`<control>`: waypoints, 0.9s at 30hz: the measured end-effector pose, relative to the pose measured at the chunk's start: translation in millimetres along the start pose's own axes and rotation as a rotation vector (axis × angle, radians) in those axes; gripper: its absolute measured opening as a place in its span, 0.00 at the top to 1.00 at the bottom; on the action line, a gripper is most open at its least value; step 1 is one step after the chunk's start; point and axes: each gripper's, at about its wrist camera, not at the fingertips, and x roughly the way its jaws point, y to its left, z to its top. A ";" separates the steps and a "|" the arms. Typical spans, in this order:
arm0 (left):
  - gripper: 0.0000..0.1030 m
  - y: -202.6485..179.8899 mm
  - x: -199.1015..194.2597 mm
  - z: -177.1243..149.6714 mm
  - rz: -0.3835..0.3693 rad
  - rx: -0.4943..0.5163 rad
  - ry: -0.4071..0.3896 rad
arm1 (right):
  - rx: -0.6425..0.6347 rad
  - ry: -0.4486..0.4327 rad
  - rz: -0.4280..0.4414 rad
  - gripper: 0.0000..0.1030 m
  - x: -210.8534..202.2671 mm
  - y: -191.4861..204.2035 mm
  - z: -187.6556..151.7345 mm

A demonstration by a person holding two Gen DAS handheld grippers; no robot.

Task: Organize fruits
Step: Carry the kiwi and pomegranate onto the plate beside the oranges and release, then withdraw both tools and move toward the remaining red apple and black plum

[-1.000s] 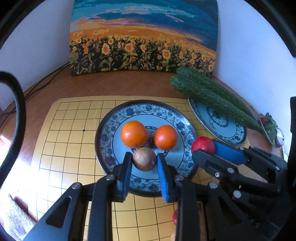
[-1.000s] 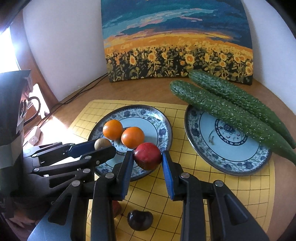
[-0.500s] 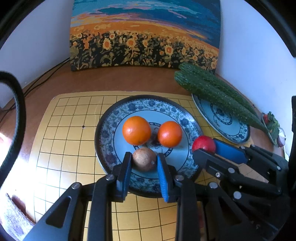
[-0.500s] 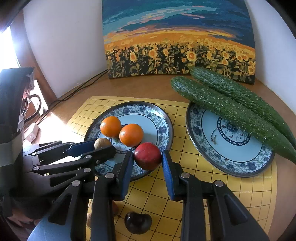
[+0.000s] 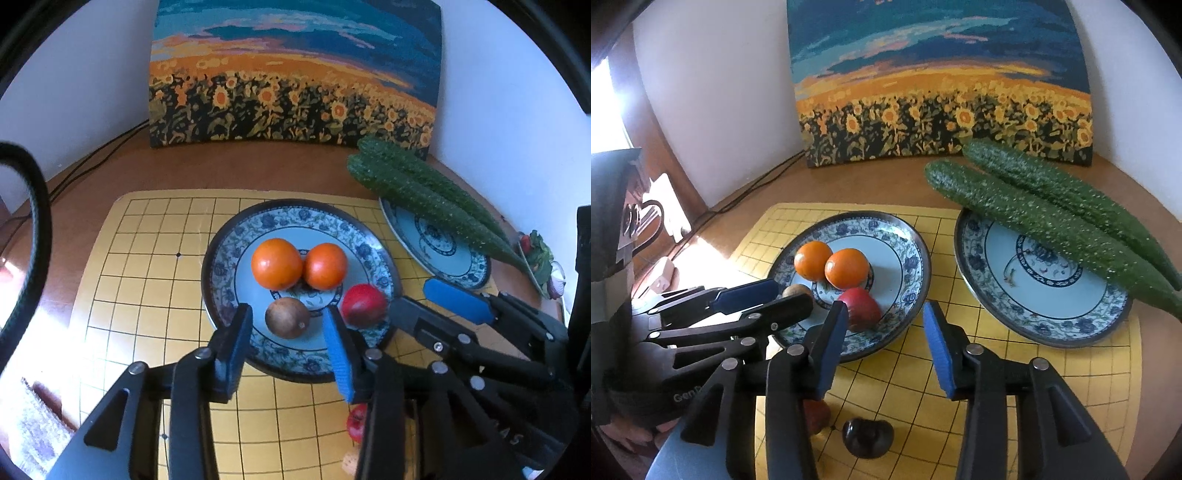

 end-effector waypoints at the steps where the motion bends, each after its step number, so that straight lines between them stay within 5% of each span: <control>1: 0.57 -1.3 -2.6 -0.5 0.000 0.003 -0.002 | 0.003 -0.001 -0.001 0.56 -2.1 -0.1 -0.2; 27: 0.53 -5.4 -59.0 -45.8 -0.025 0.009 -0.004 | 0.027 -0.002 -0.028 0.54 -65.5 18.6 -48.7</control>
